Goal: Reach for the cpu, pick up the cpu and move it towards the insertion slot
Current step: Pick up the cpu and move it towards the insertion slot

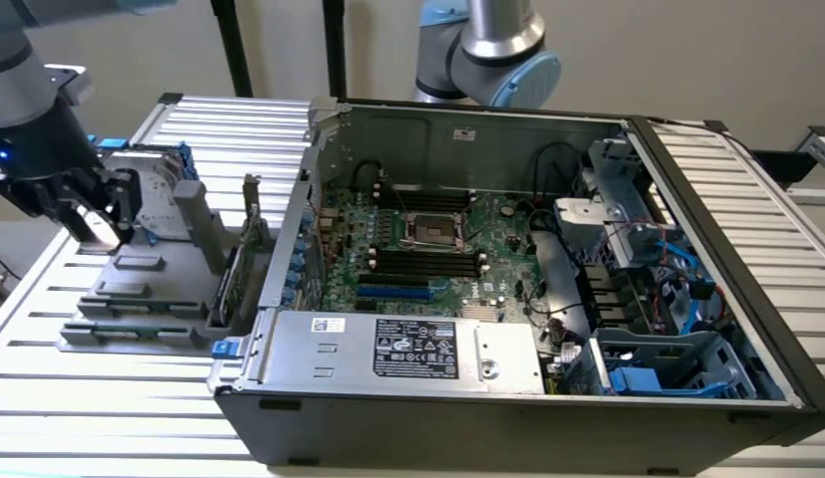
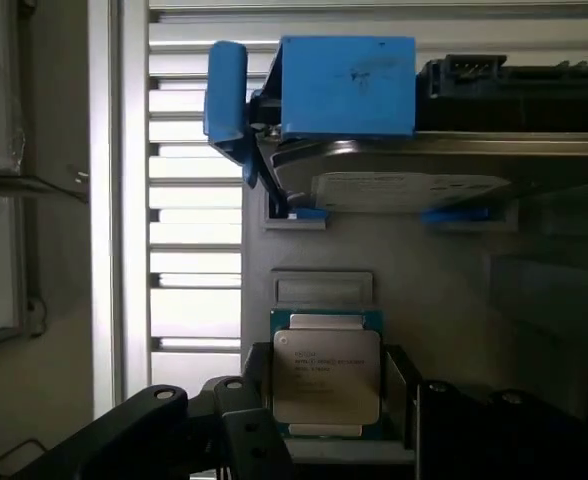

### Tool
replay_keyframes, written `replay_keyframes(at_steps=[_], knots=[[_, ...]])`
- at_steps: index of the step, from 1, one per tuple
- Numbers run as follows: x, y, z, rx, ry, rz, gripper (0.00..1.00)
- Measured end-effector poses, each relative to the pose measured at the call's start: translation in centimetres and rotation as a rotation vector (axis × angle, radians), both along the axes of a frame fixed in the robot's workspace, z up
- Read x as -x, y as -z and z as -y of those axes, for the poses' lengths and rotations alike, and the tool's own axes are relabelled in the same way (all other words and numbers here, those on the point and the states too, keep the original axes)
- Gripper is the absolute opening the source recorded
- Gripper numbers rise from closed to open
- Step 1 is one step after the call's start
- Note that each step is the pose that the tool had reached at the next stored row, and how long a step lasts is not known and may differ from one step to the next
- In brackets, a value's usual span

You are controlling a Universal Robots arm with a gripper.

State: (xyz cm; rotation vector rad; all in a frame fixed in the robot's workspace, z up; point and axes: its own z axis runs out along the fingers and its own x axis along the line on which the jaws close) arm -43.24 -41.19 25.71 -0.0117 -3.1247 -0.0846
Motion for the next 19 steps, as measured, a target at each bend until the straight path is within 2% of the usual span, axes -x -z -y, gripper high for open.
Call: replay_keyframes(at_steps=[5,8,19], knots=[[-0.1,-2.26,0.20,0.0000,0.000,-0.0002,0.55],[-0.8,-3.62,0.28,0.0000,0.000,-0.0015,0.55],[-5.6,-8.51,0.42,-0.0018,0.000,-0.0117,0.55]])
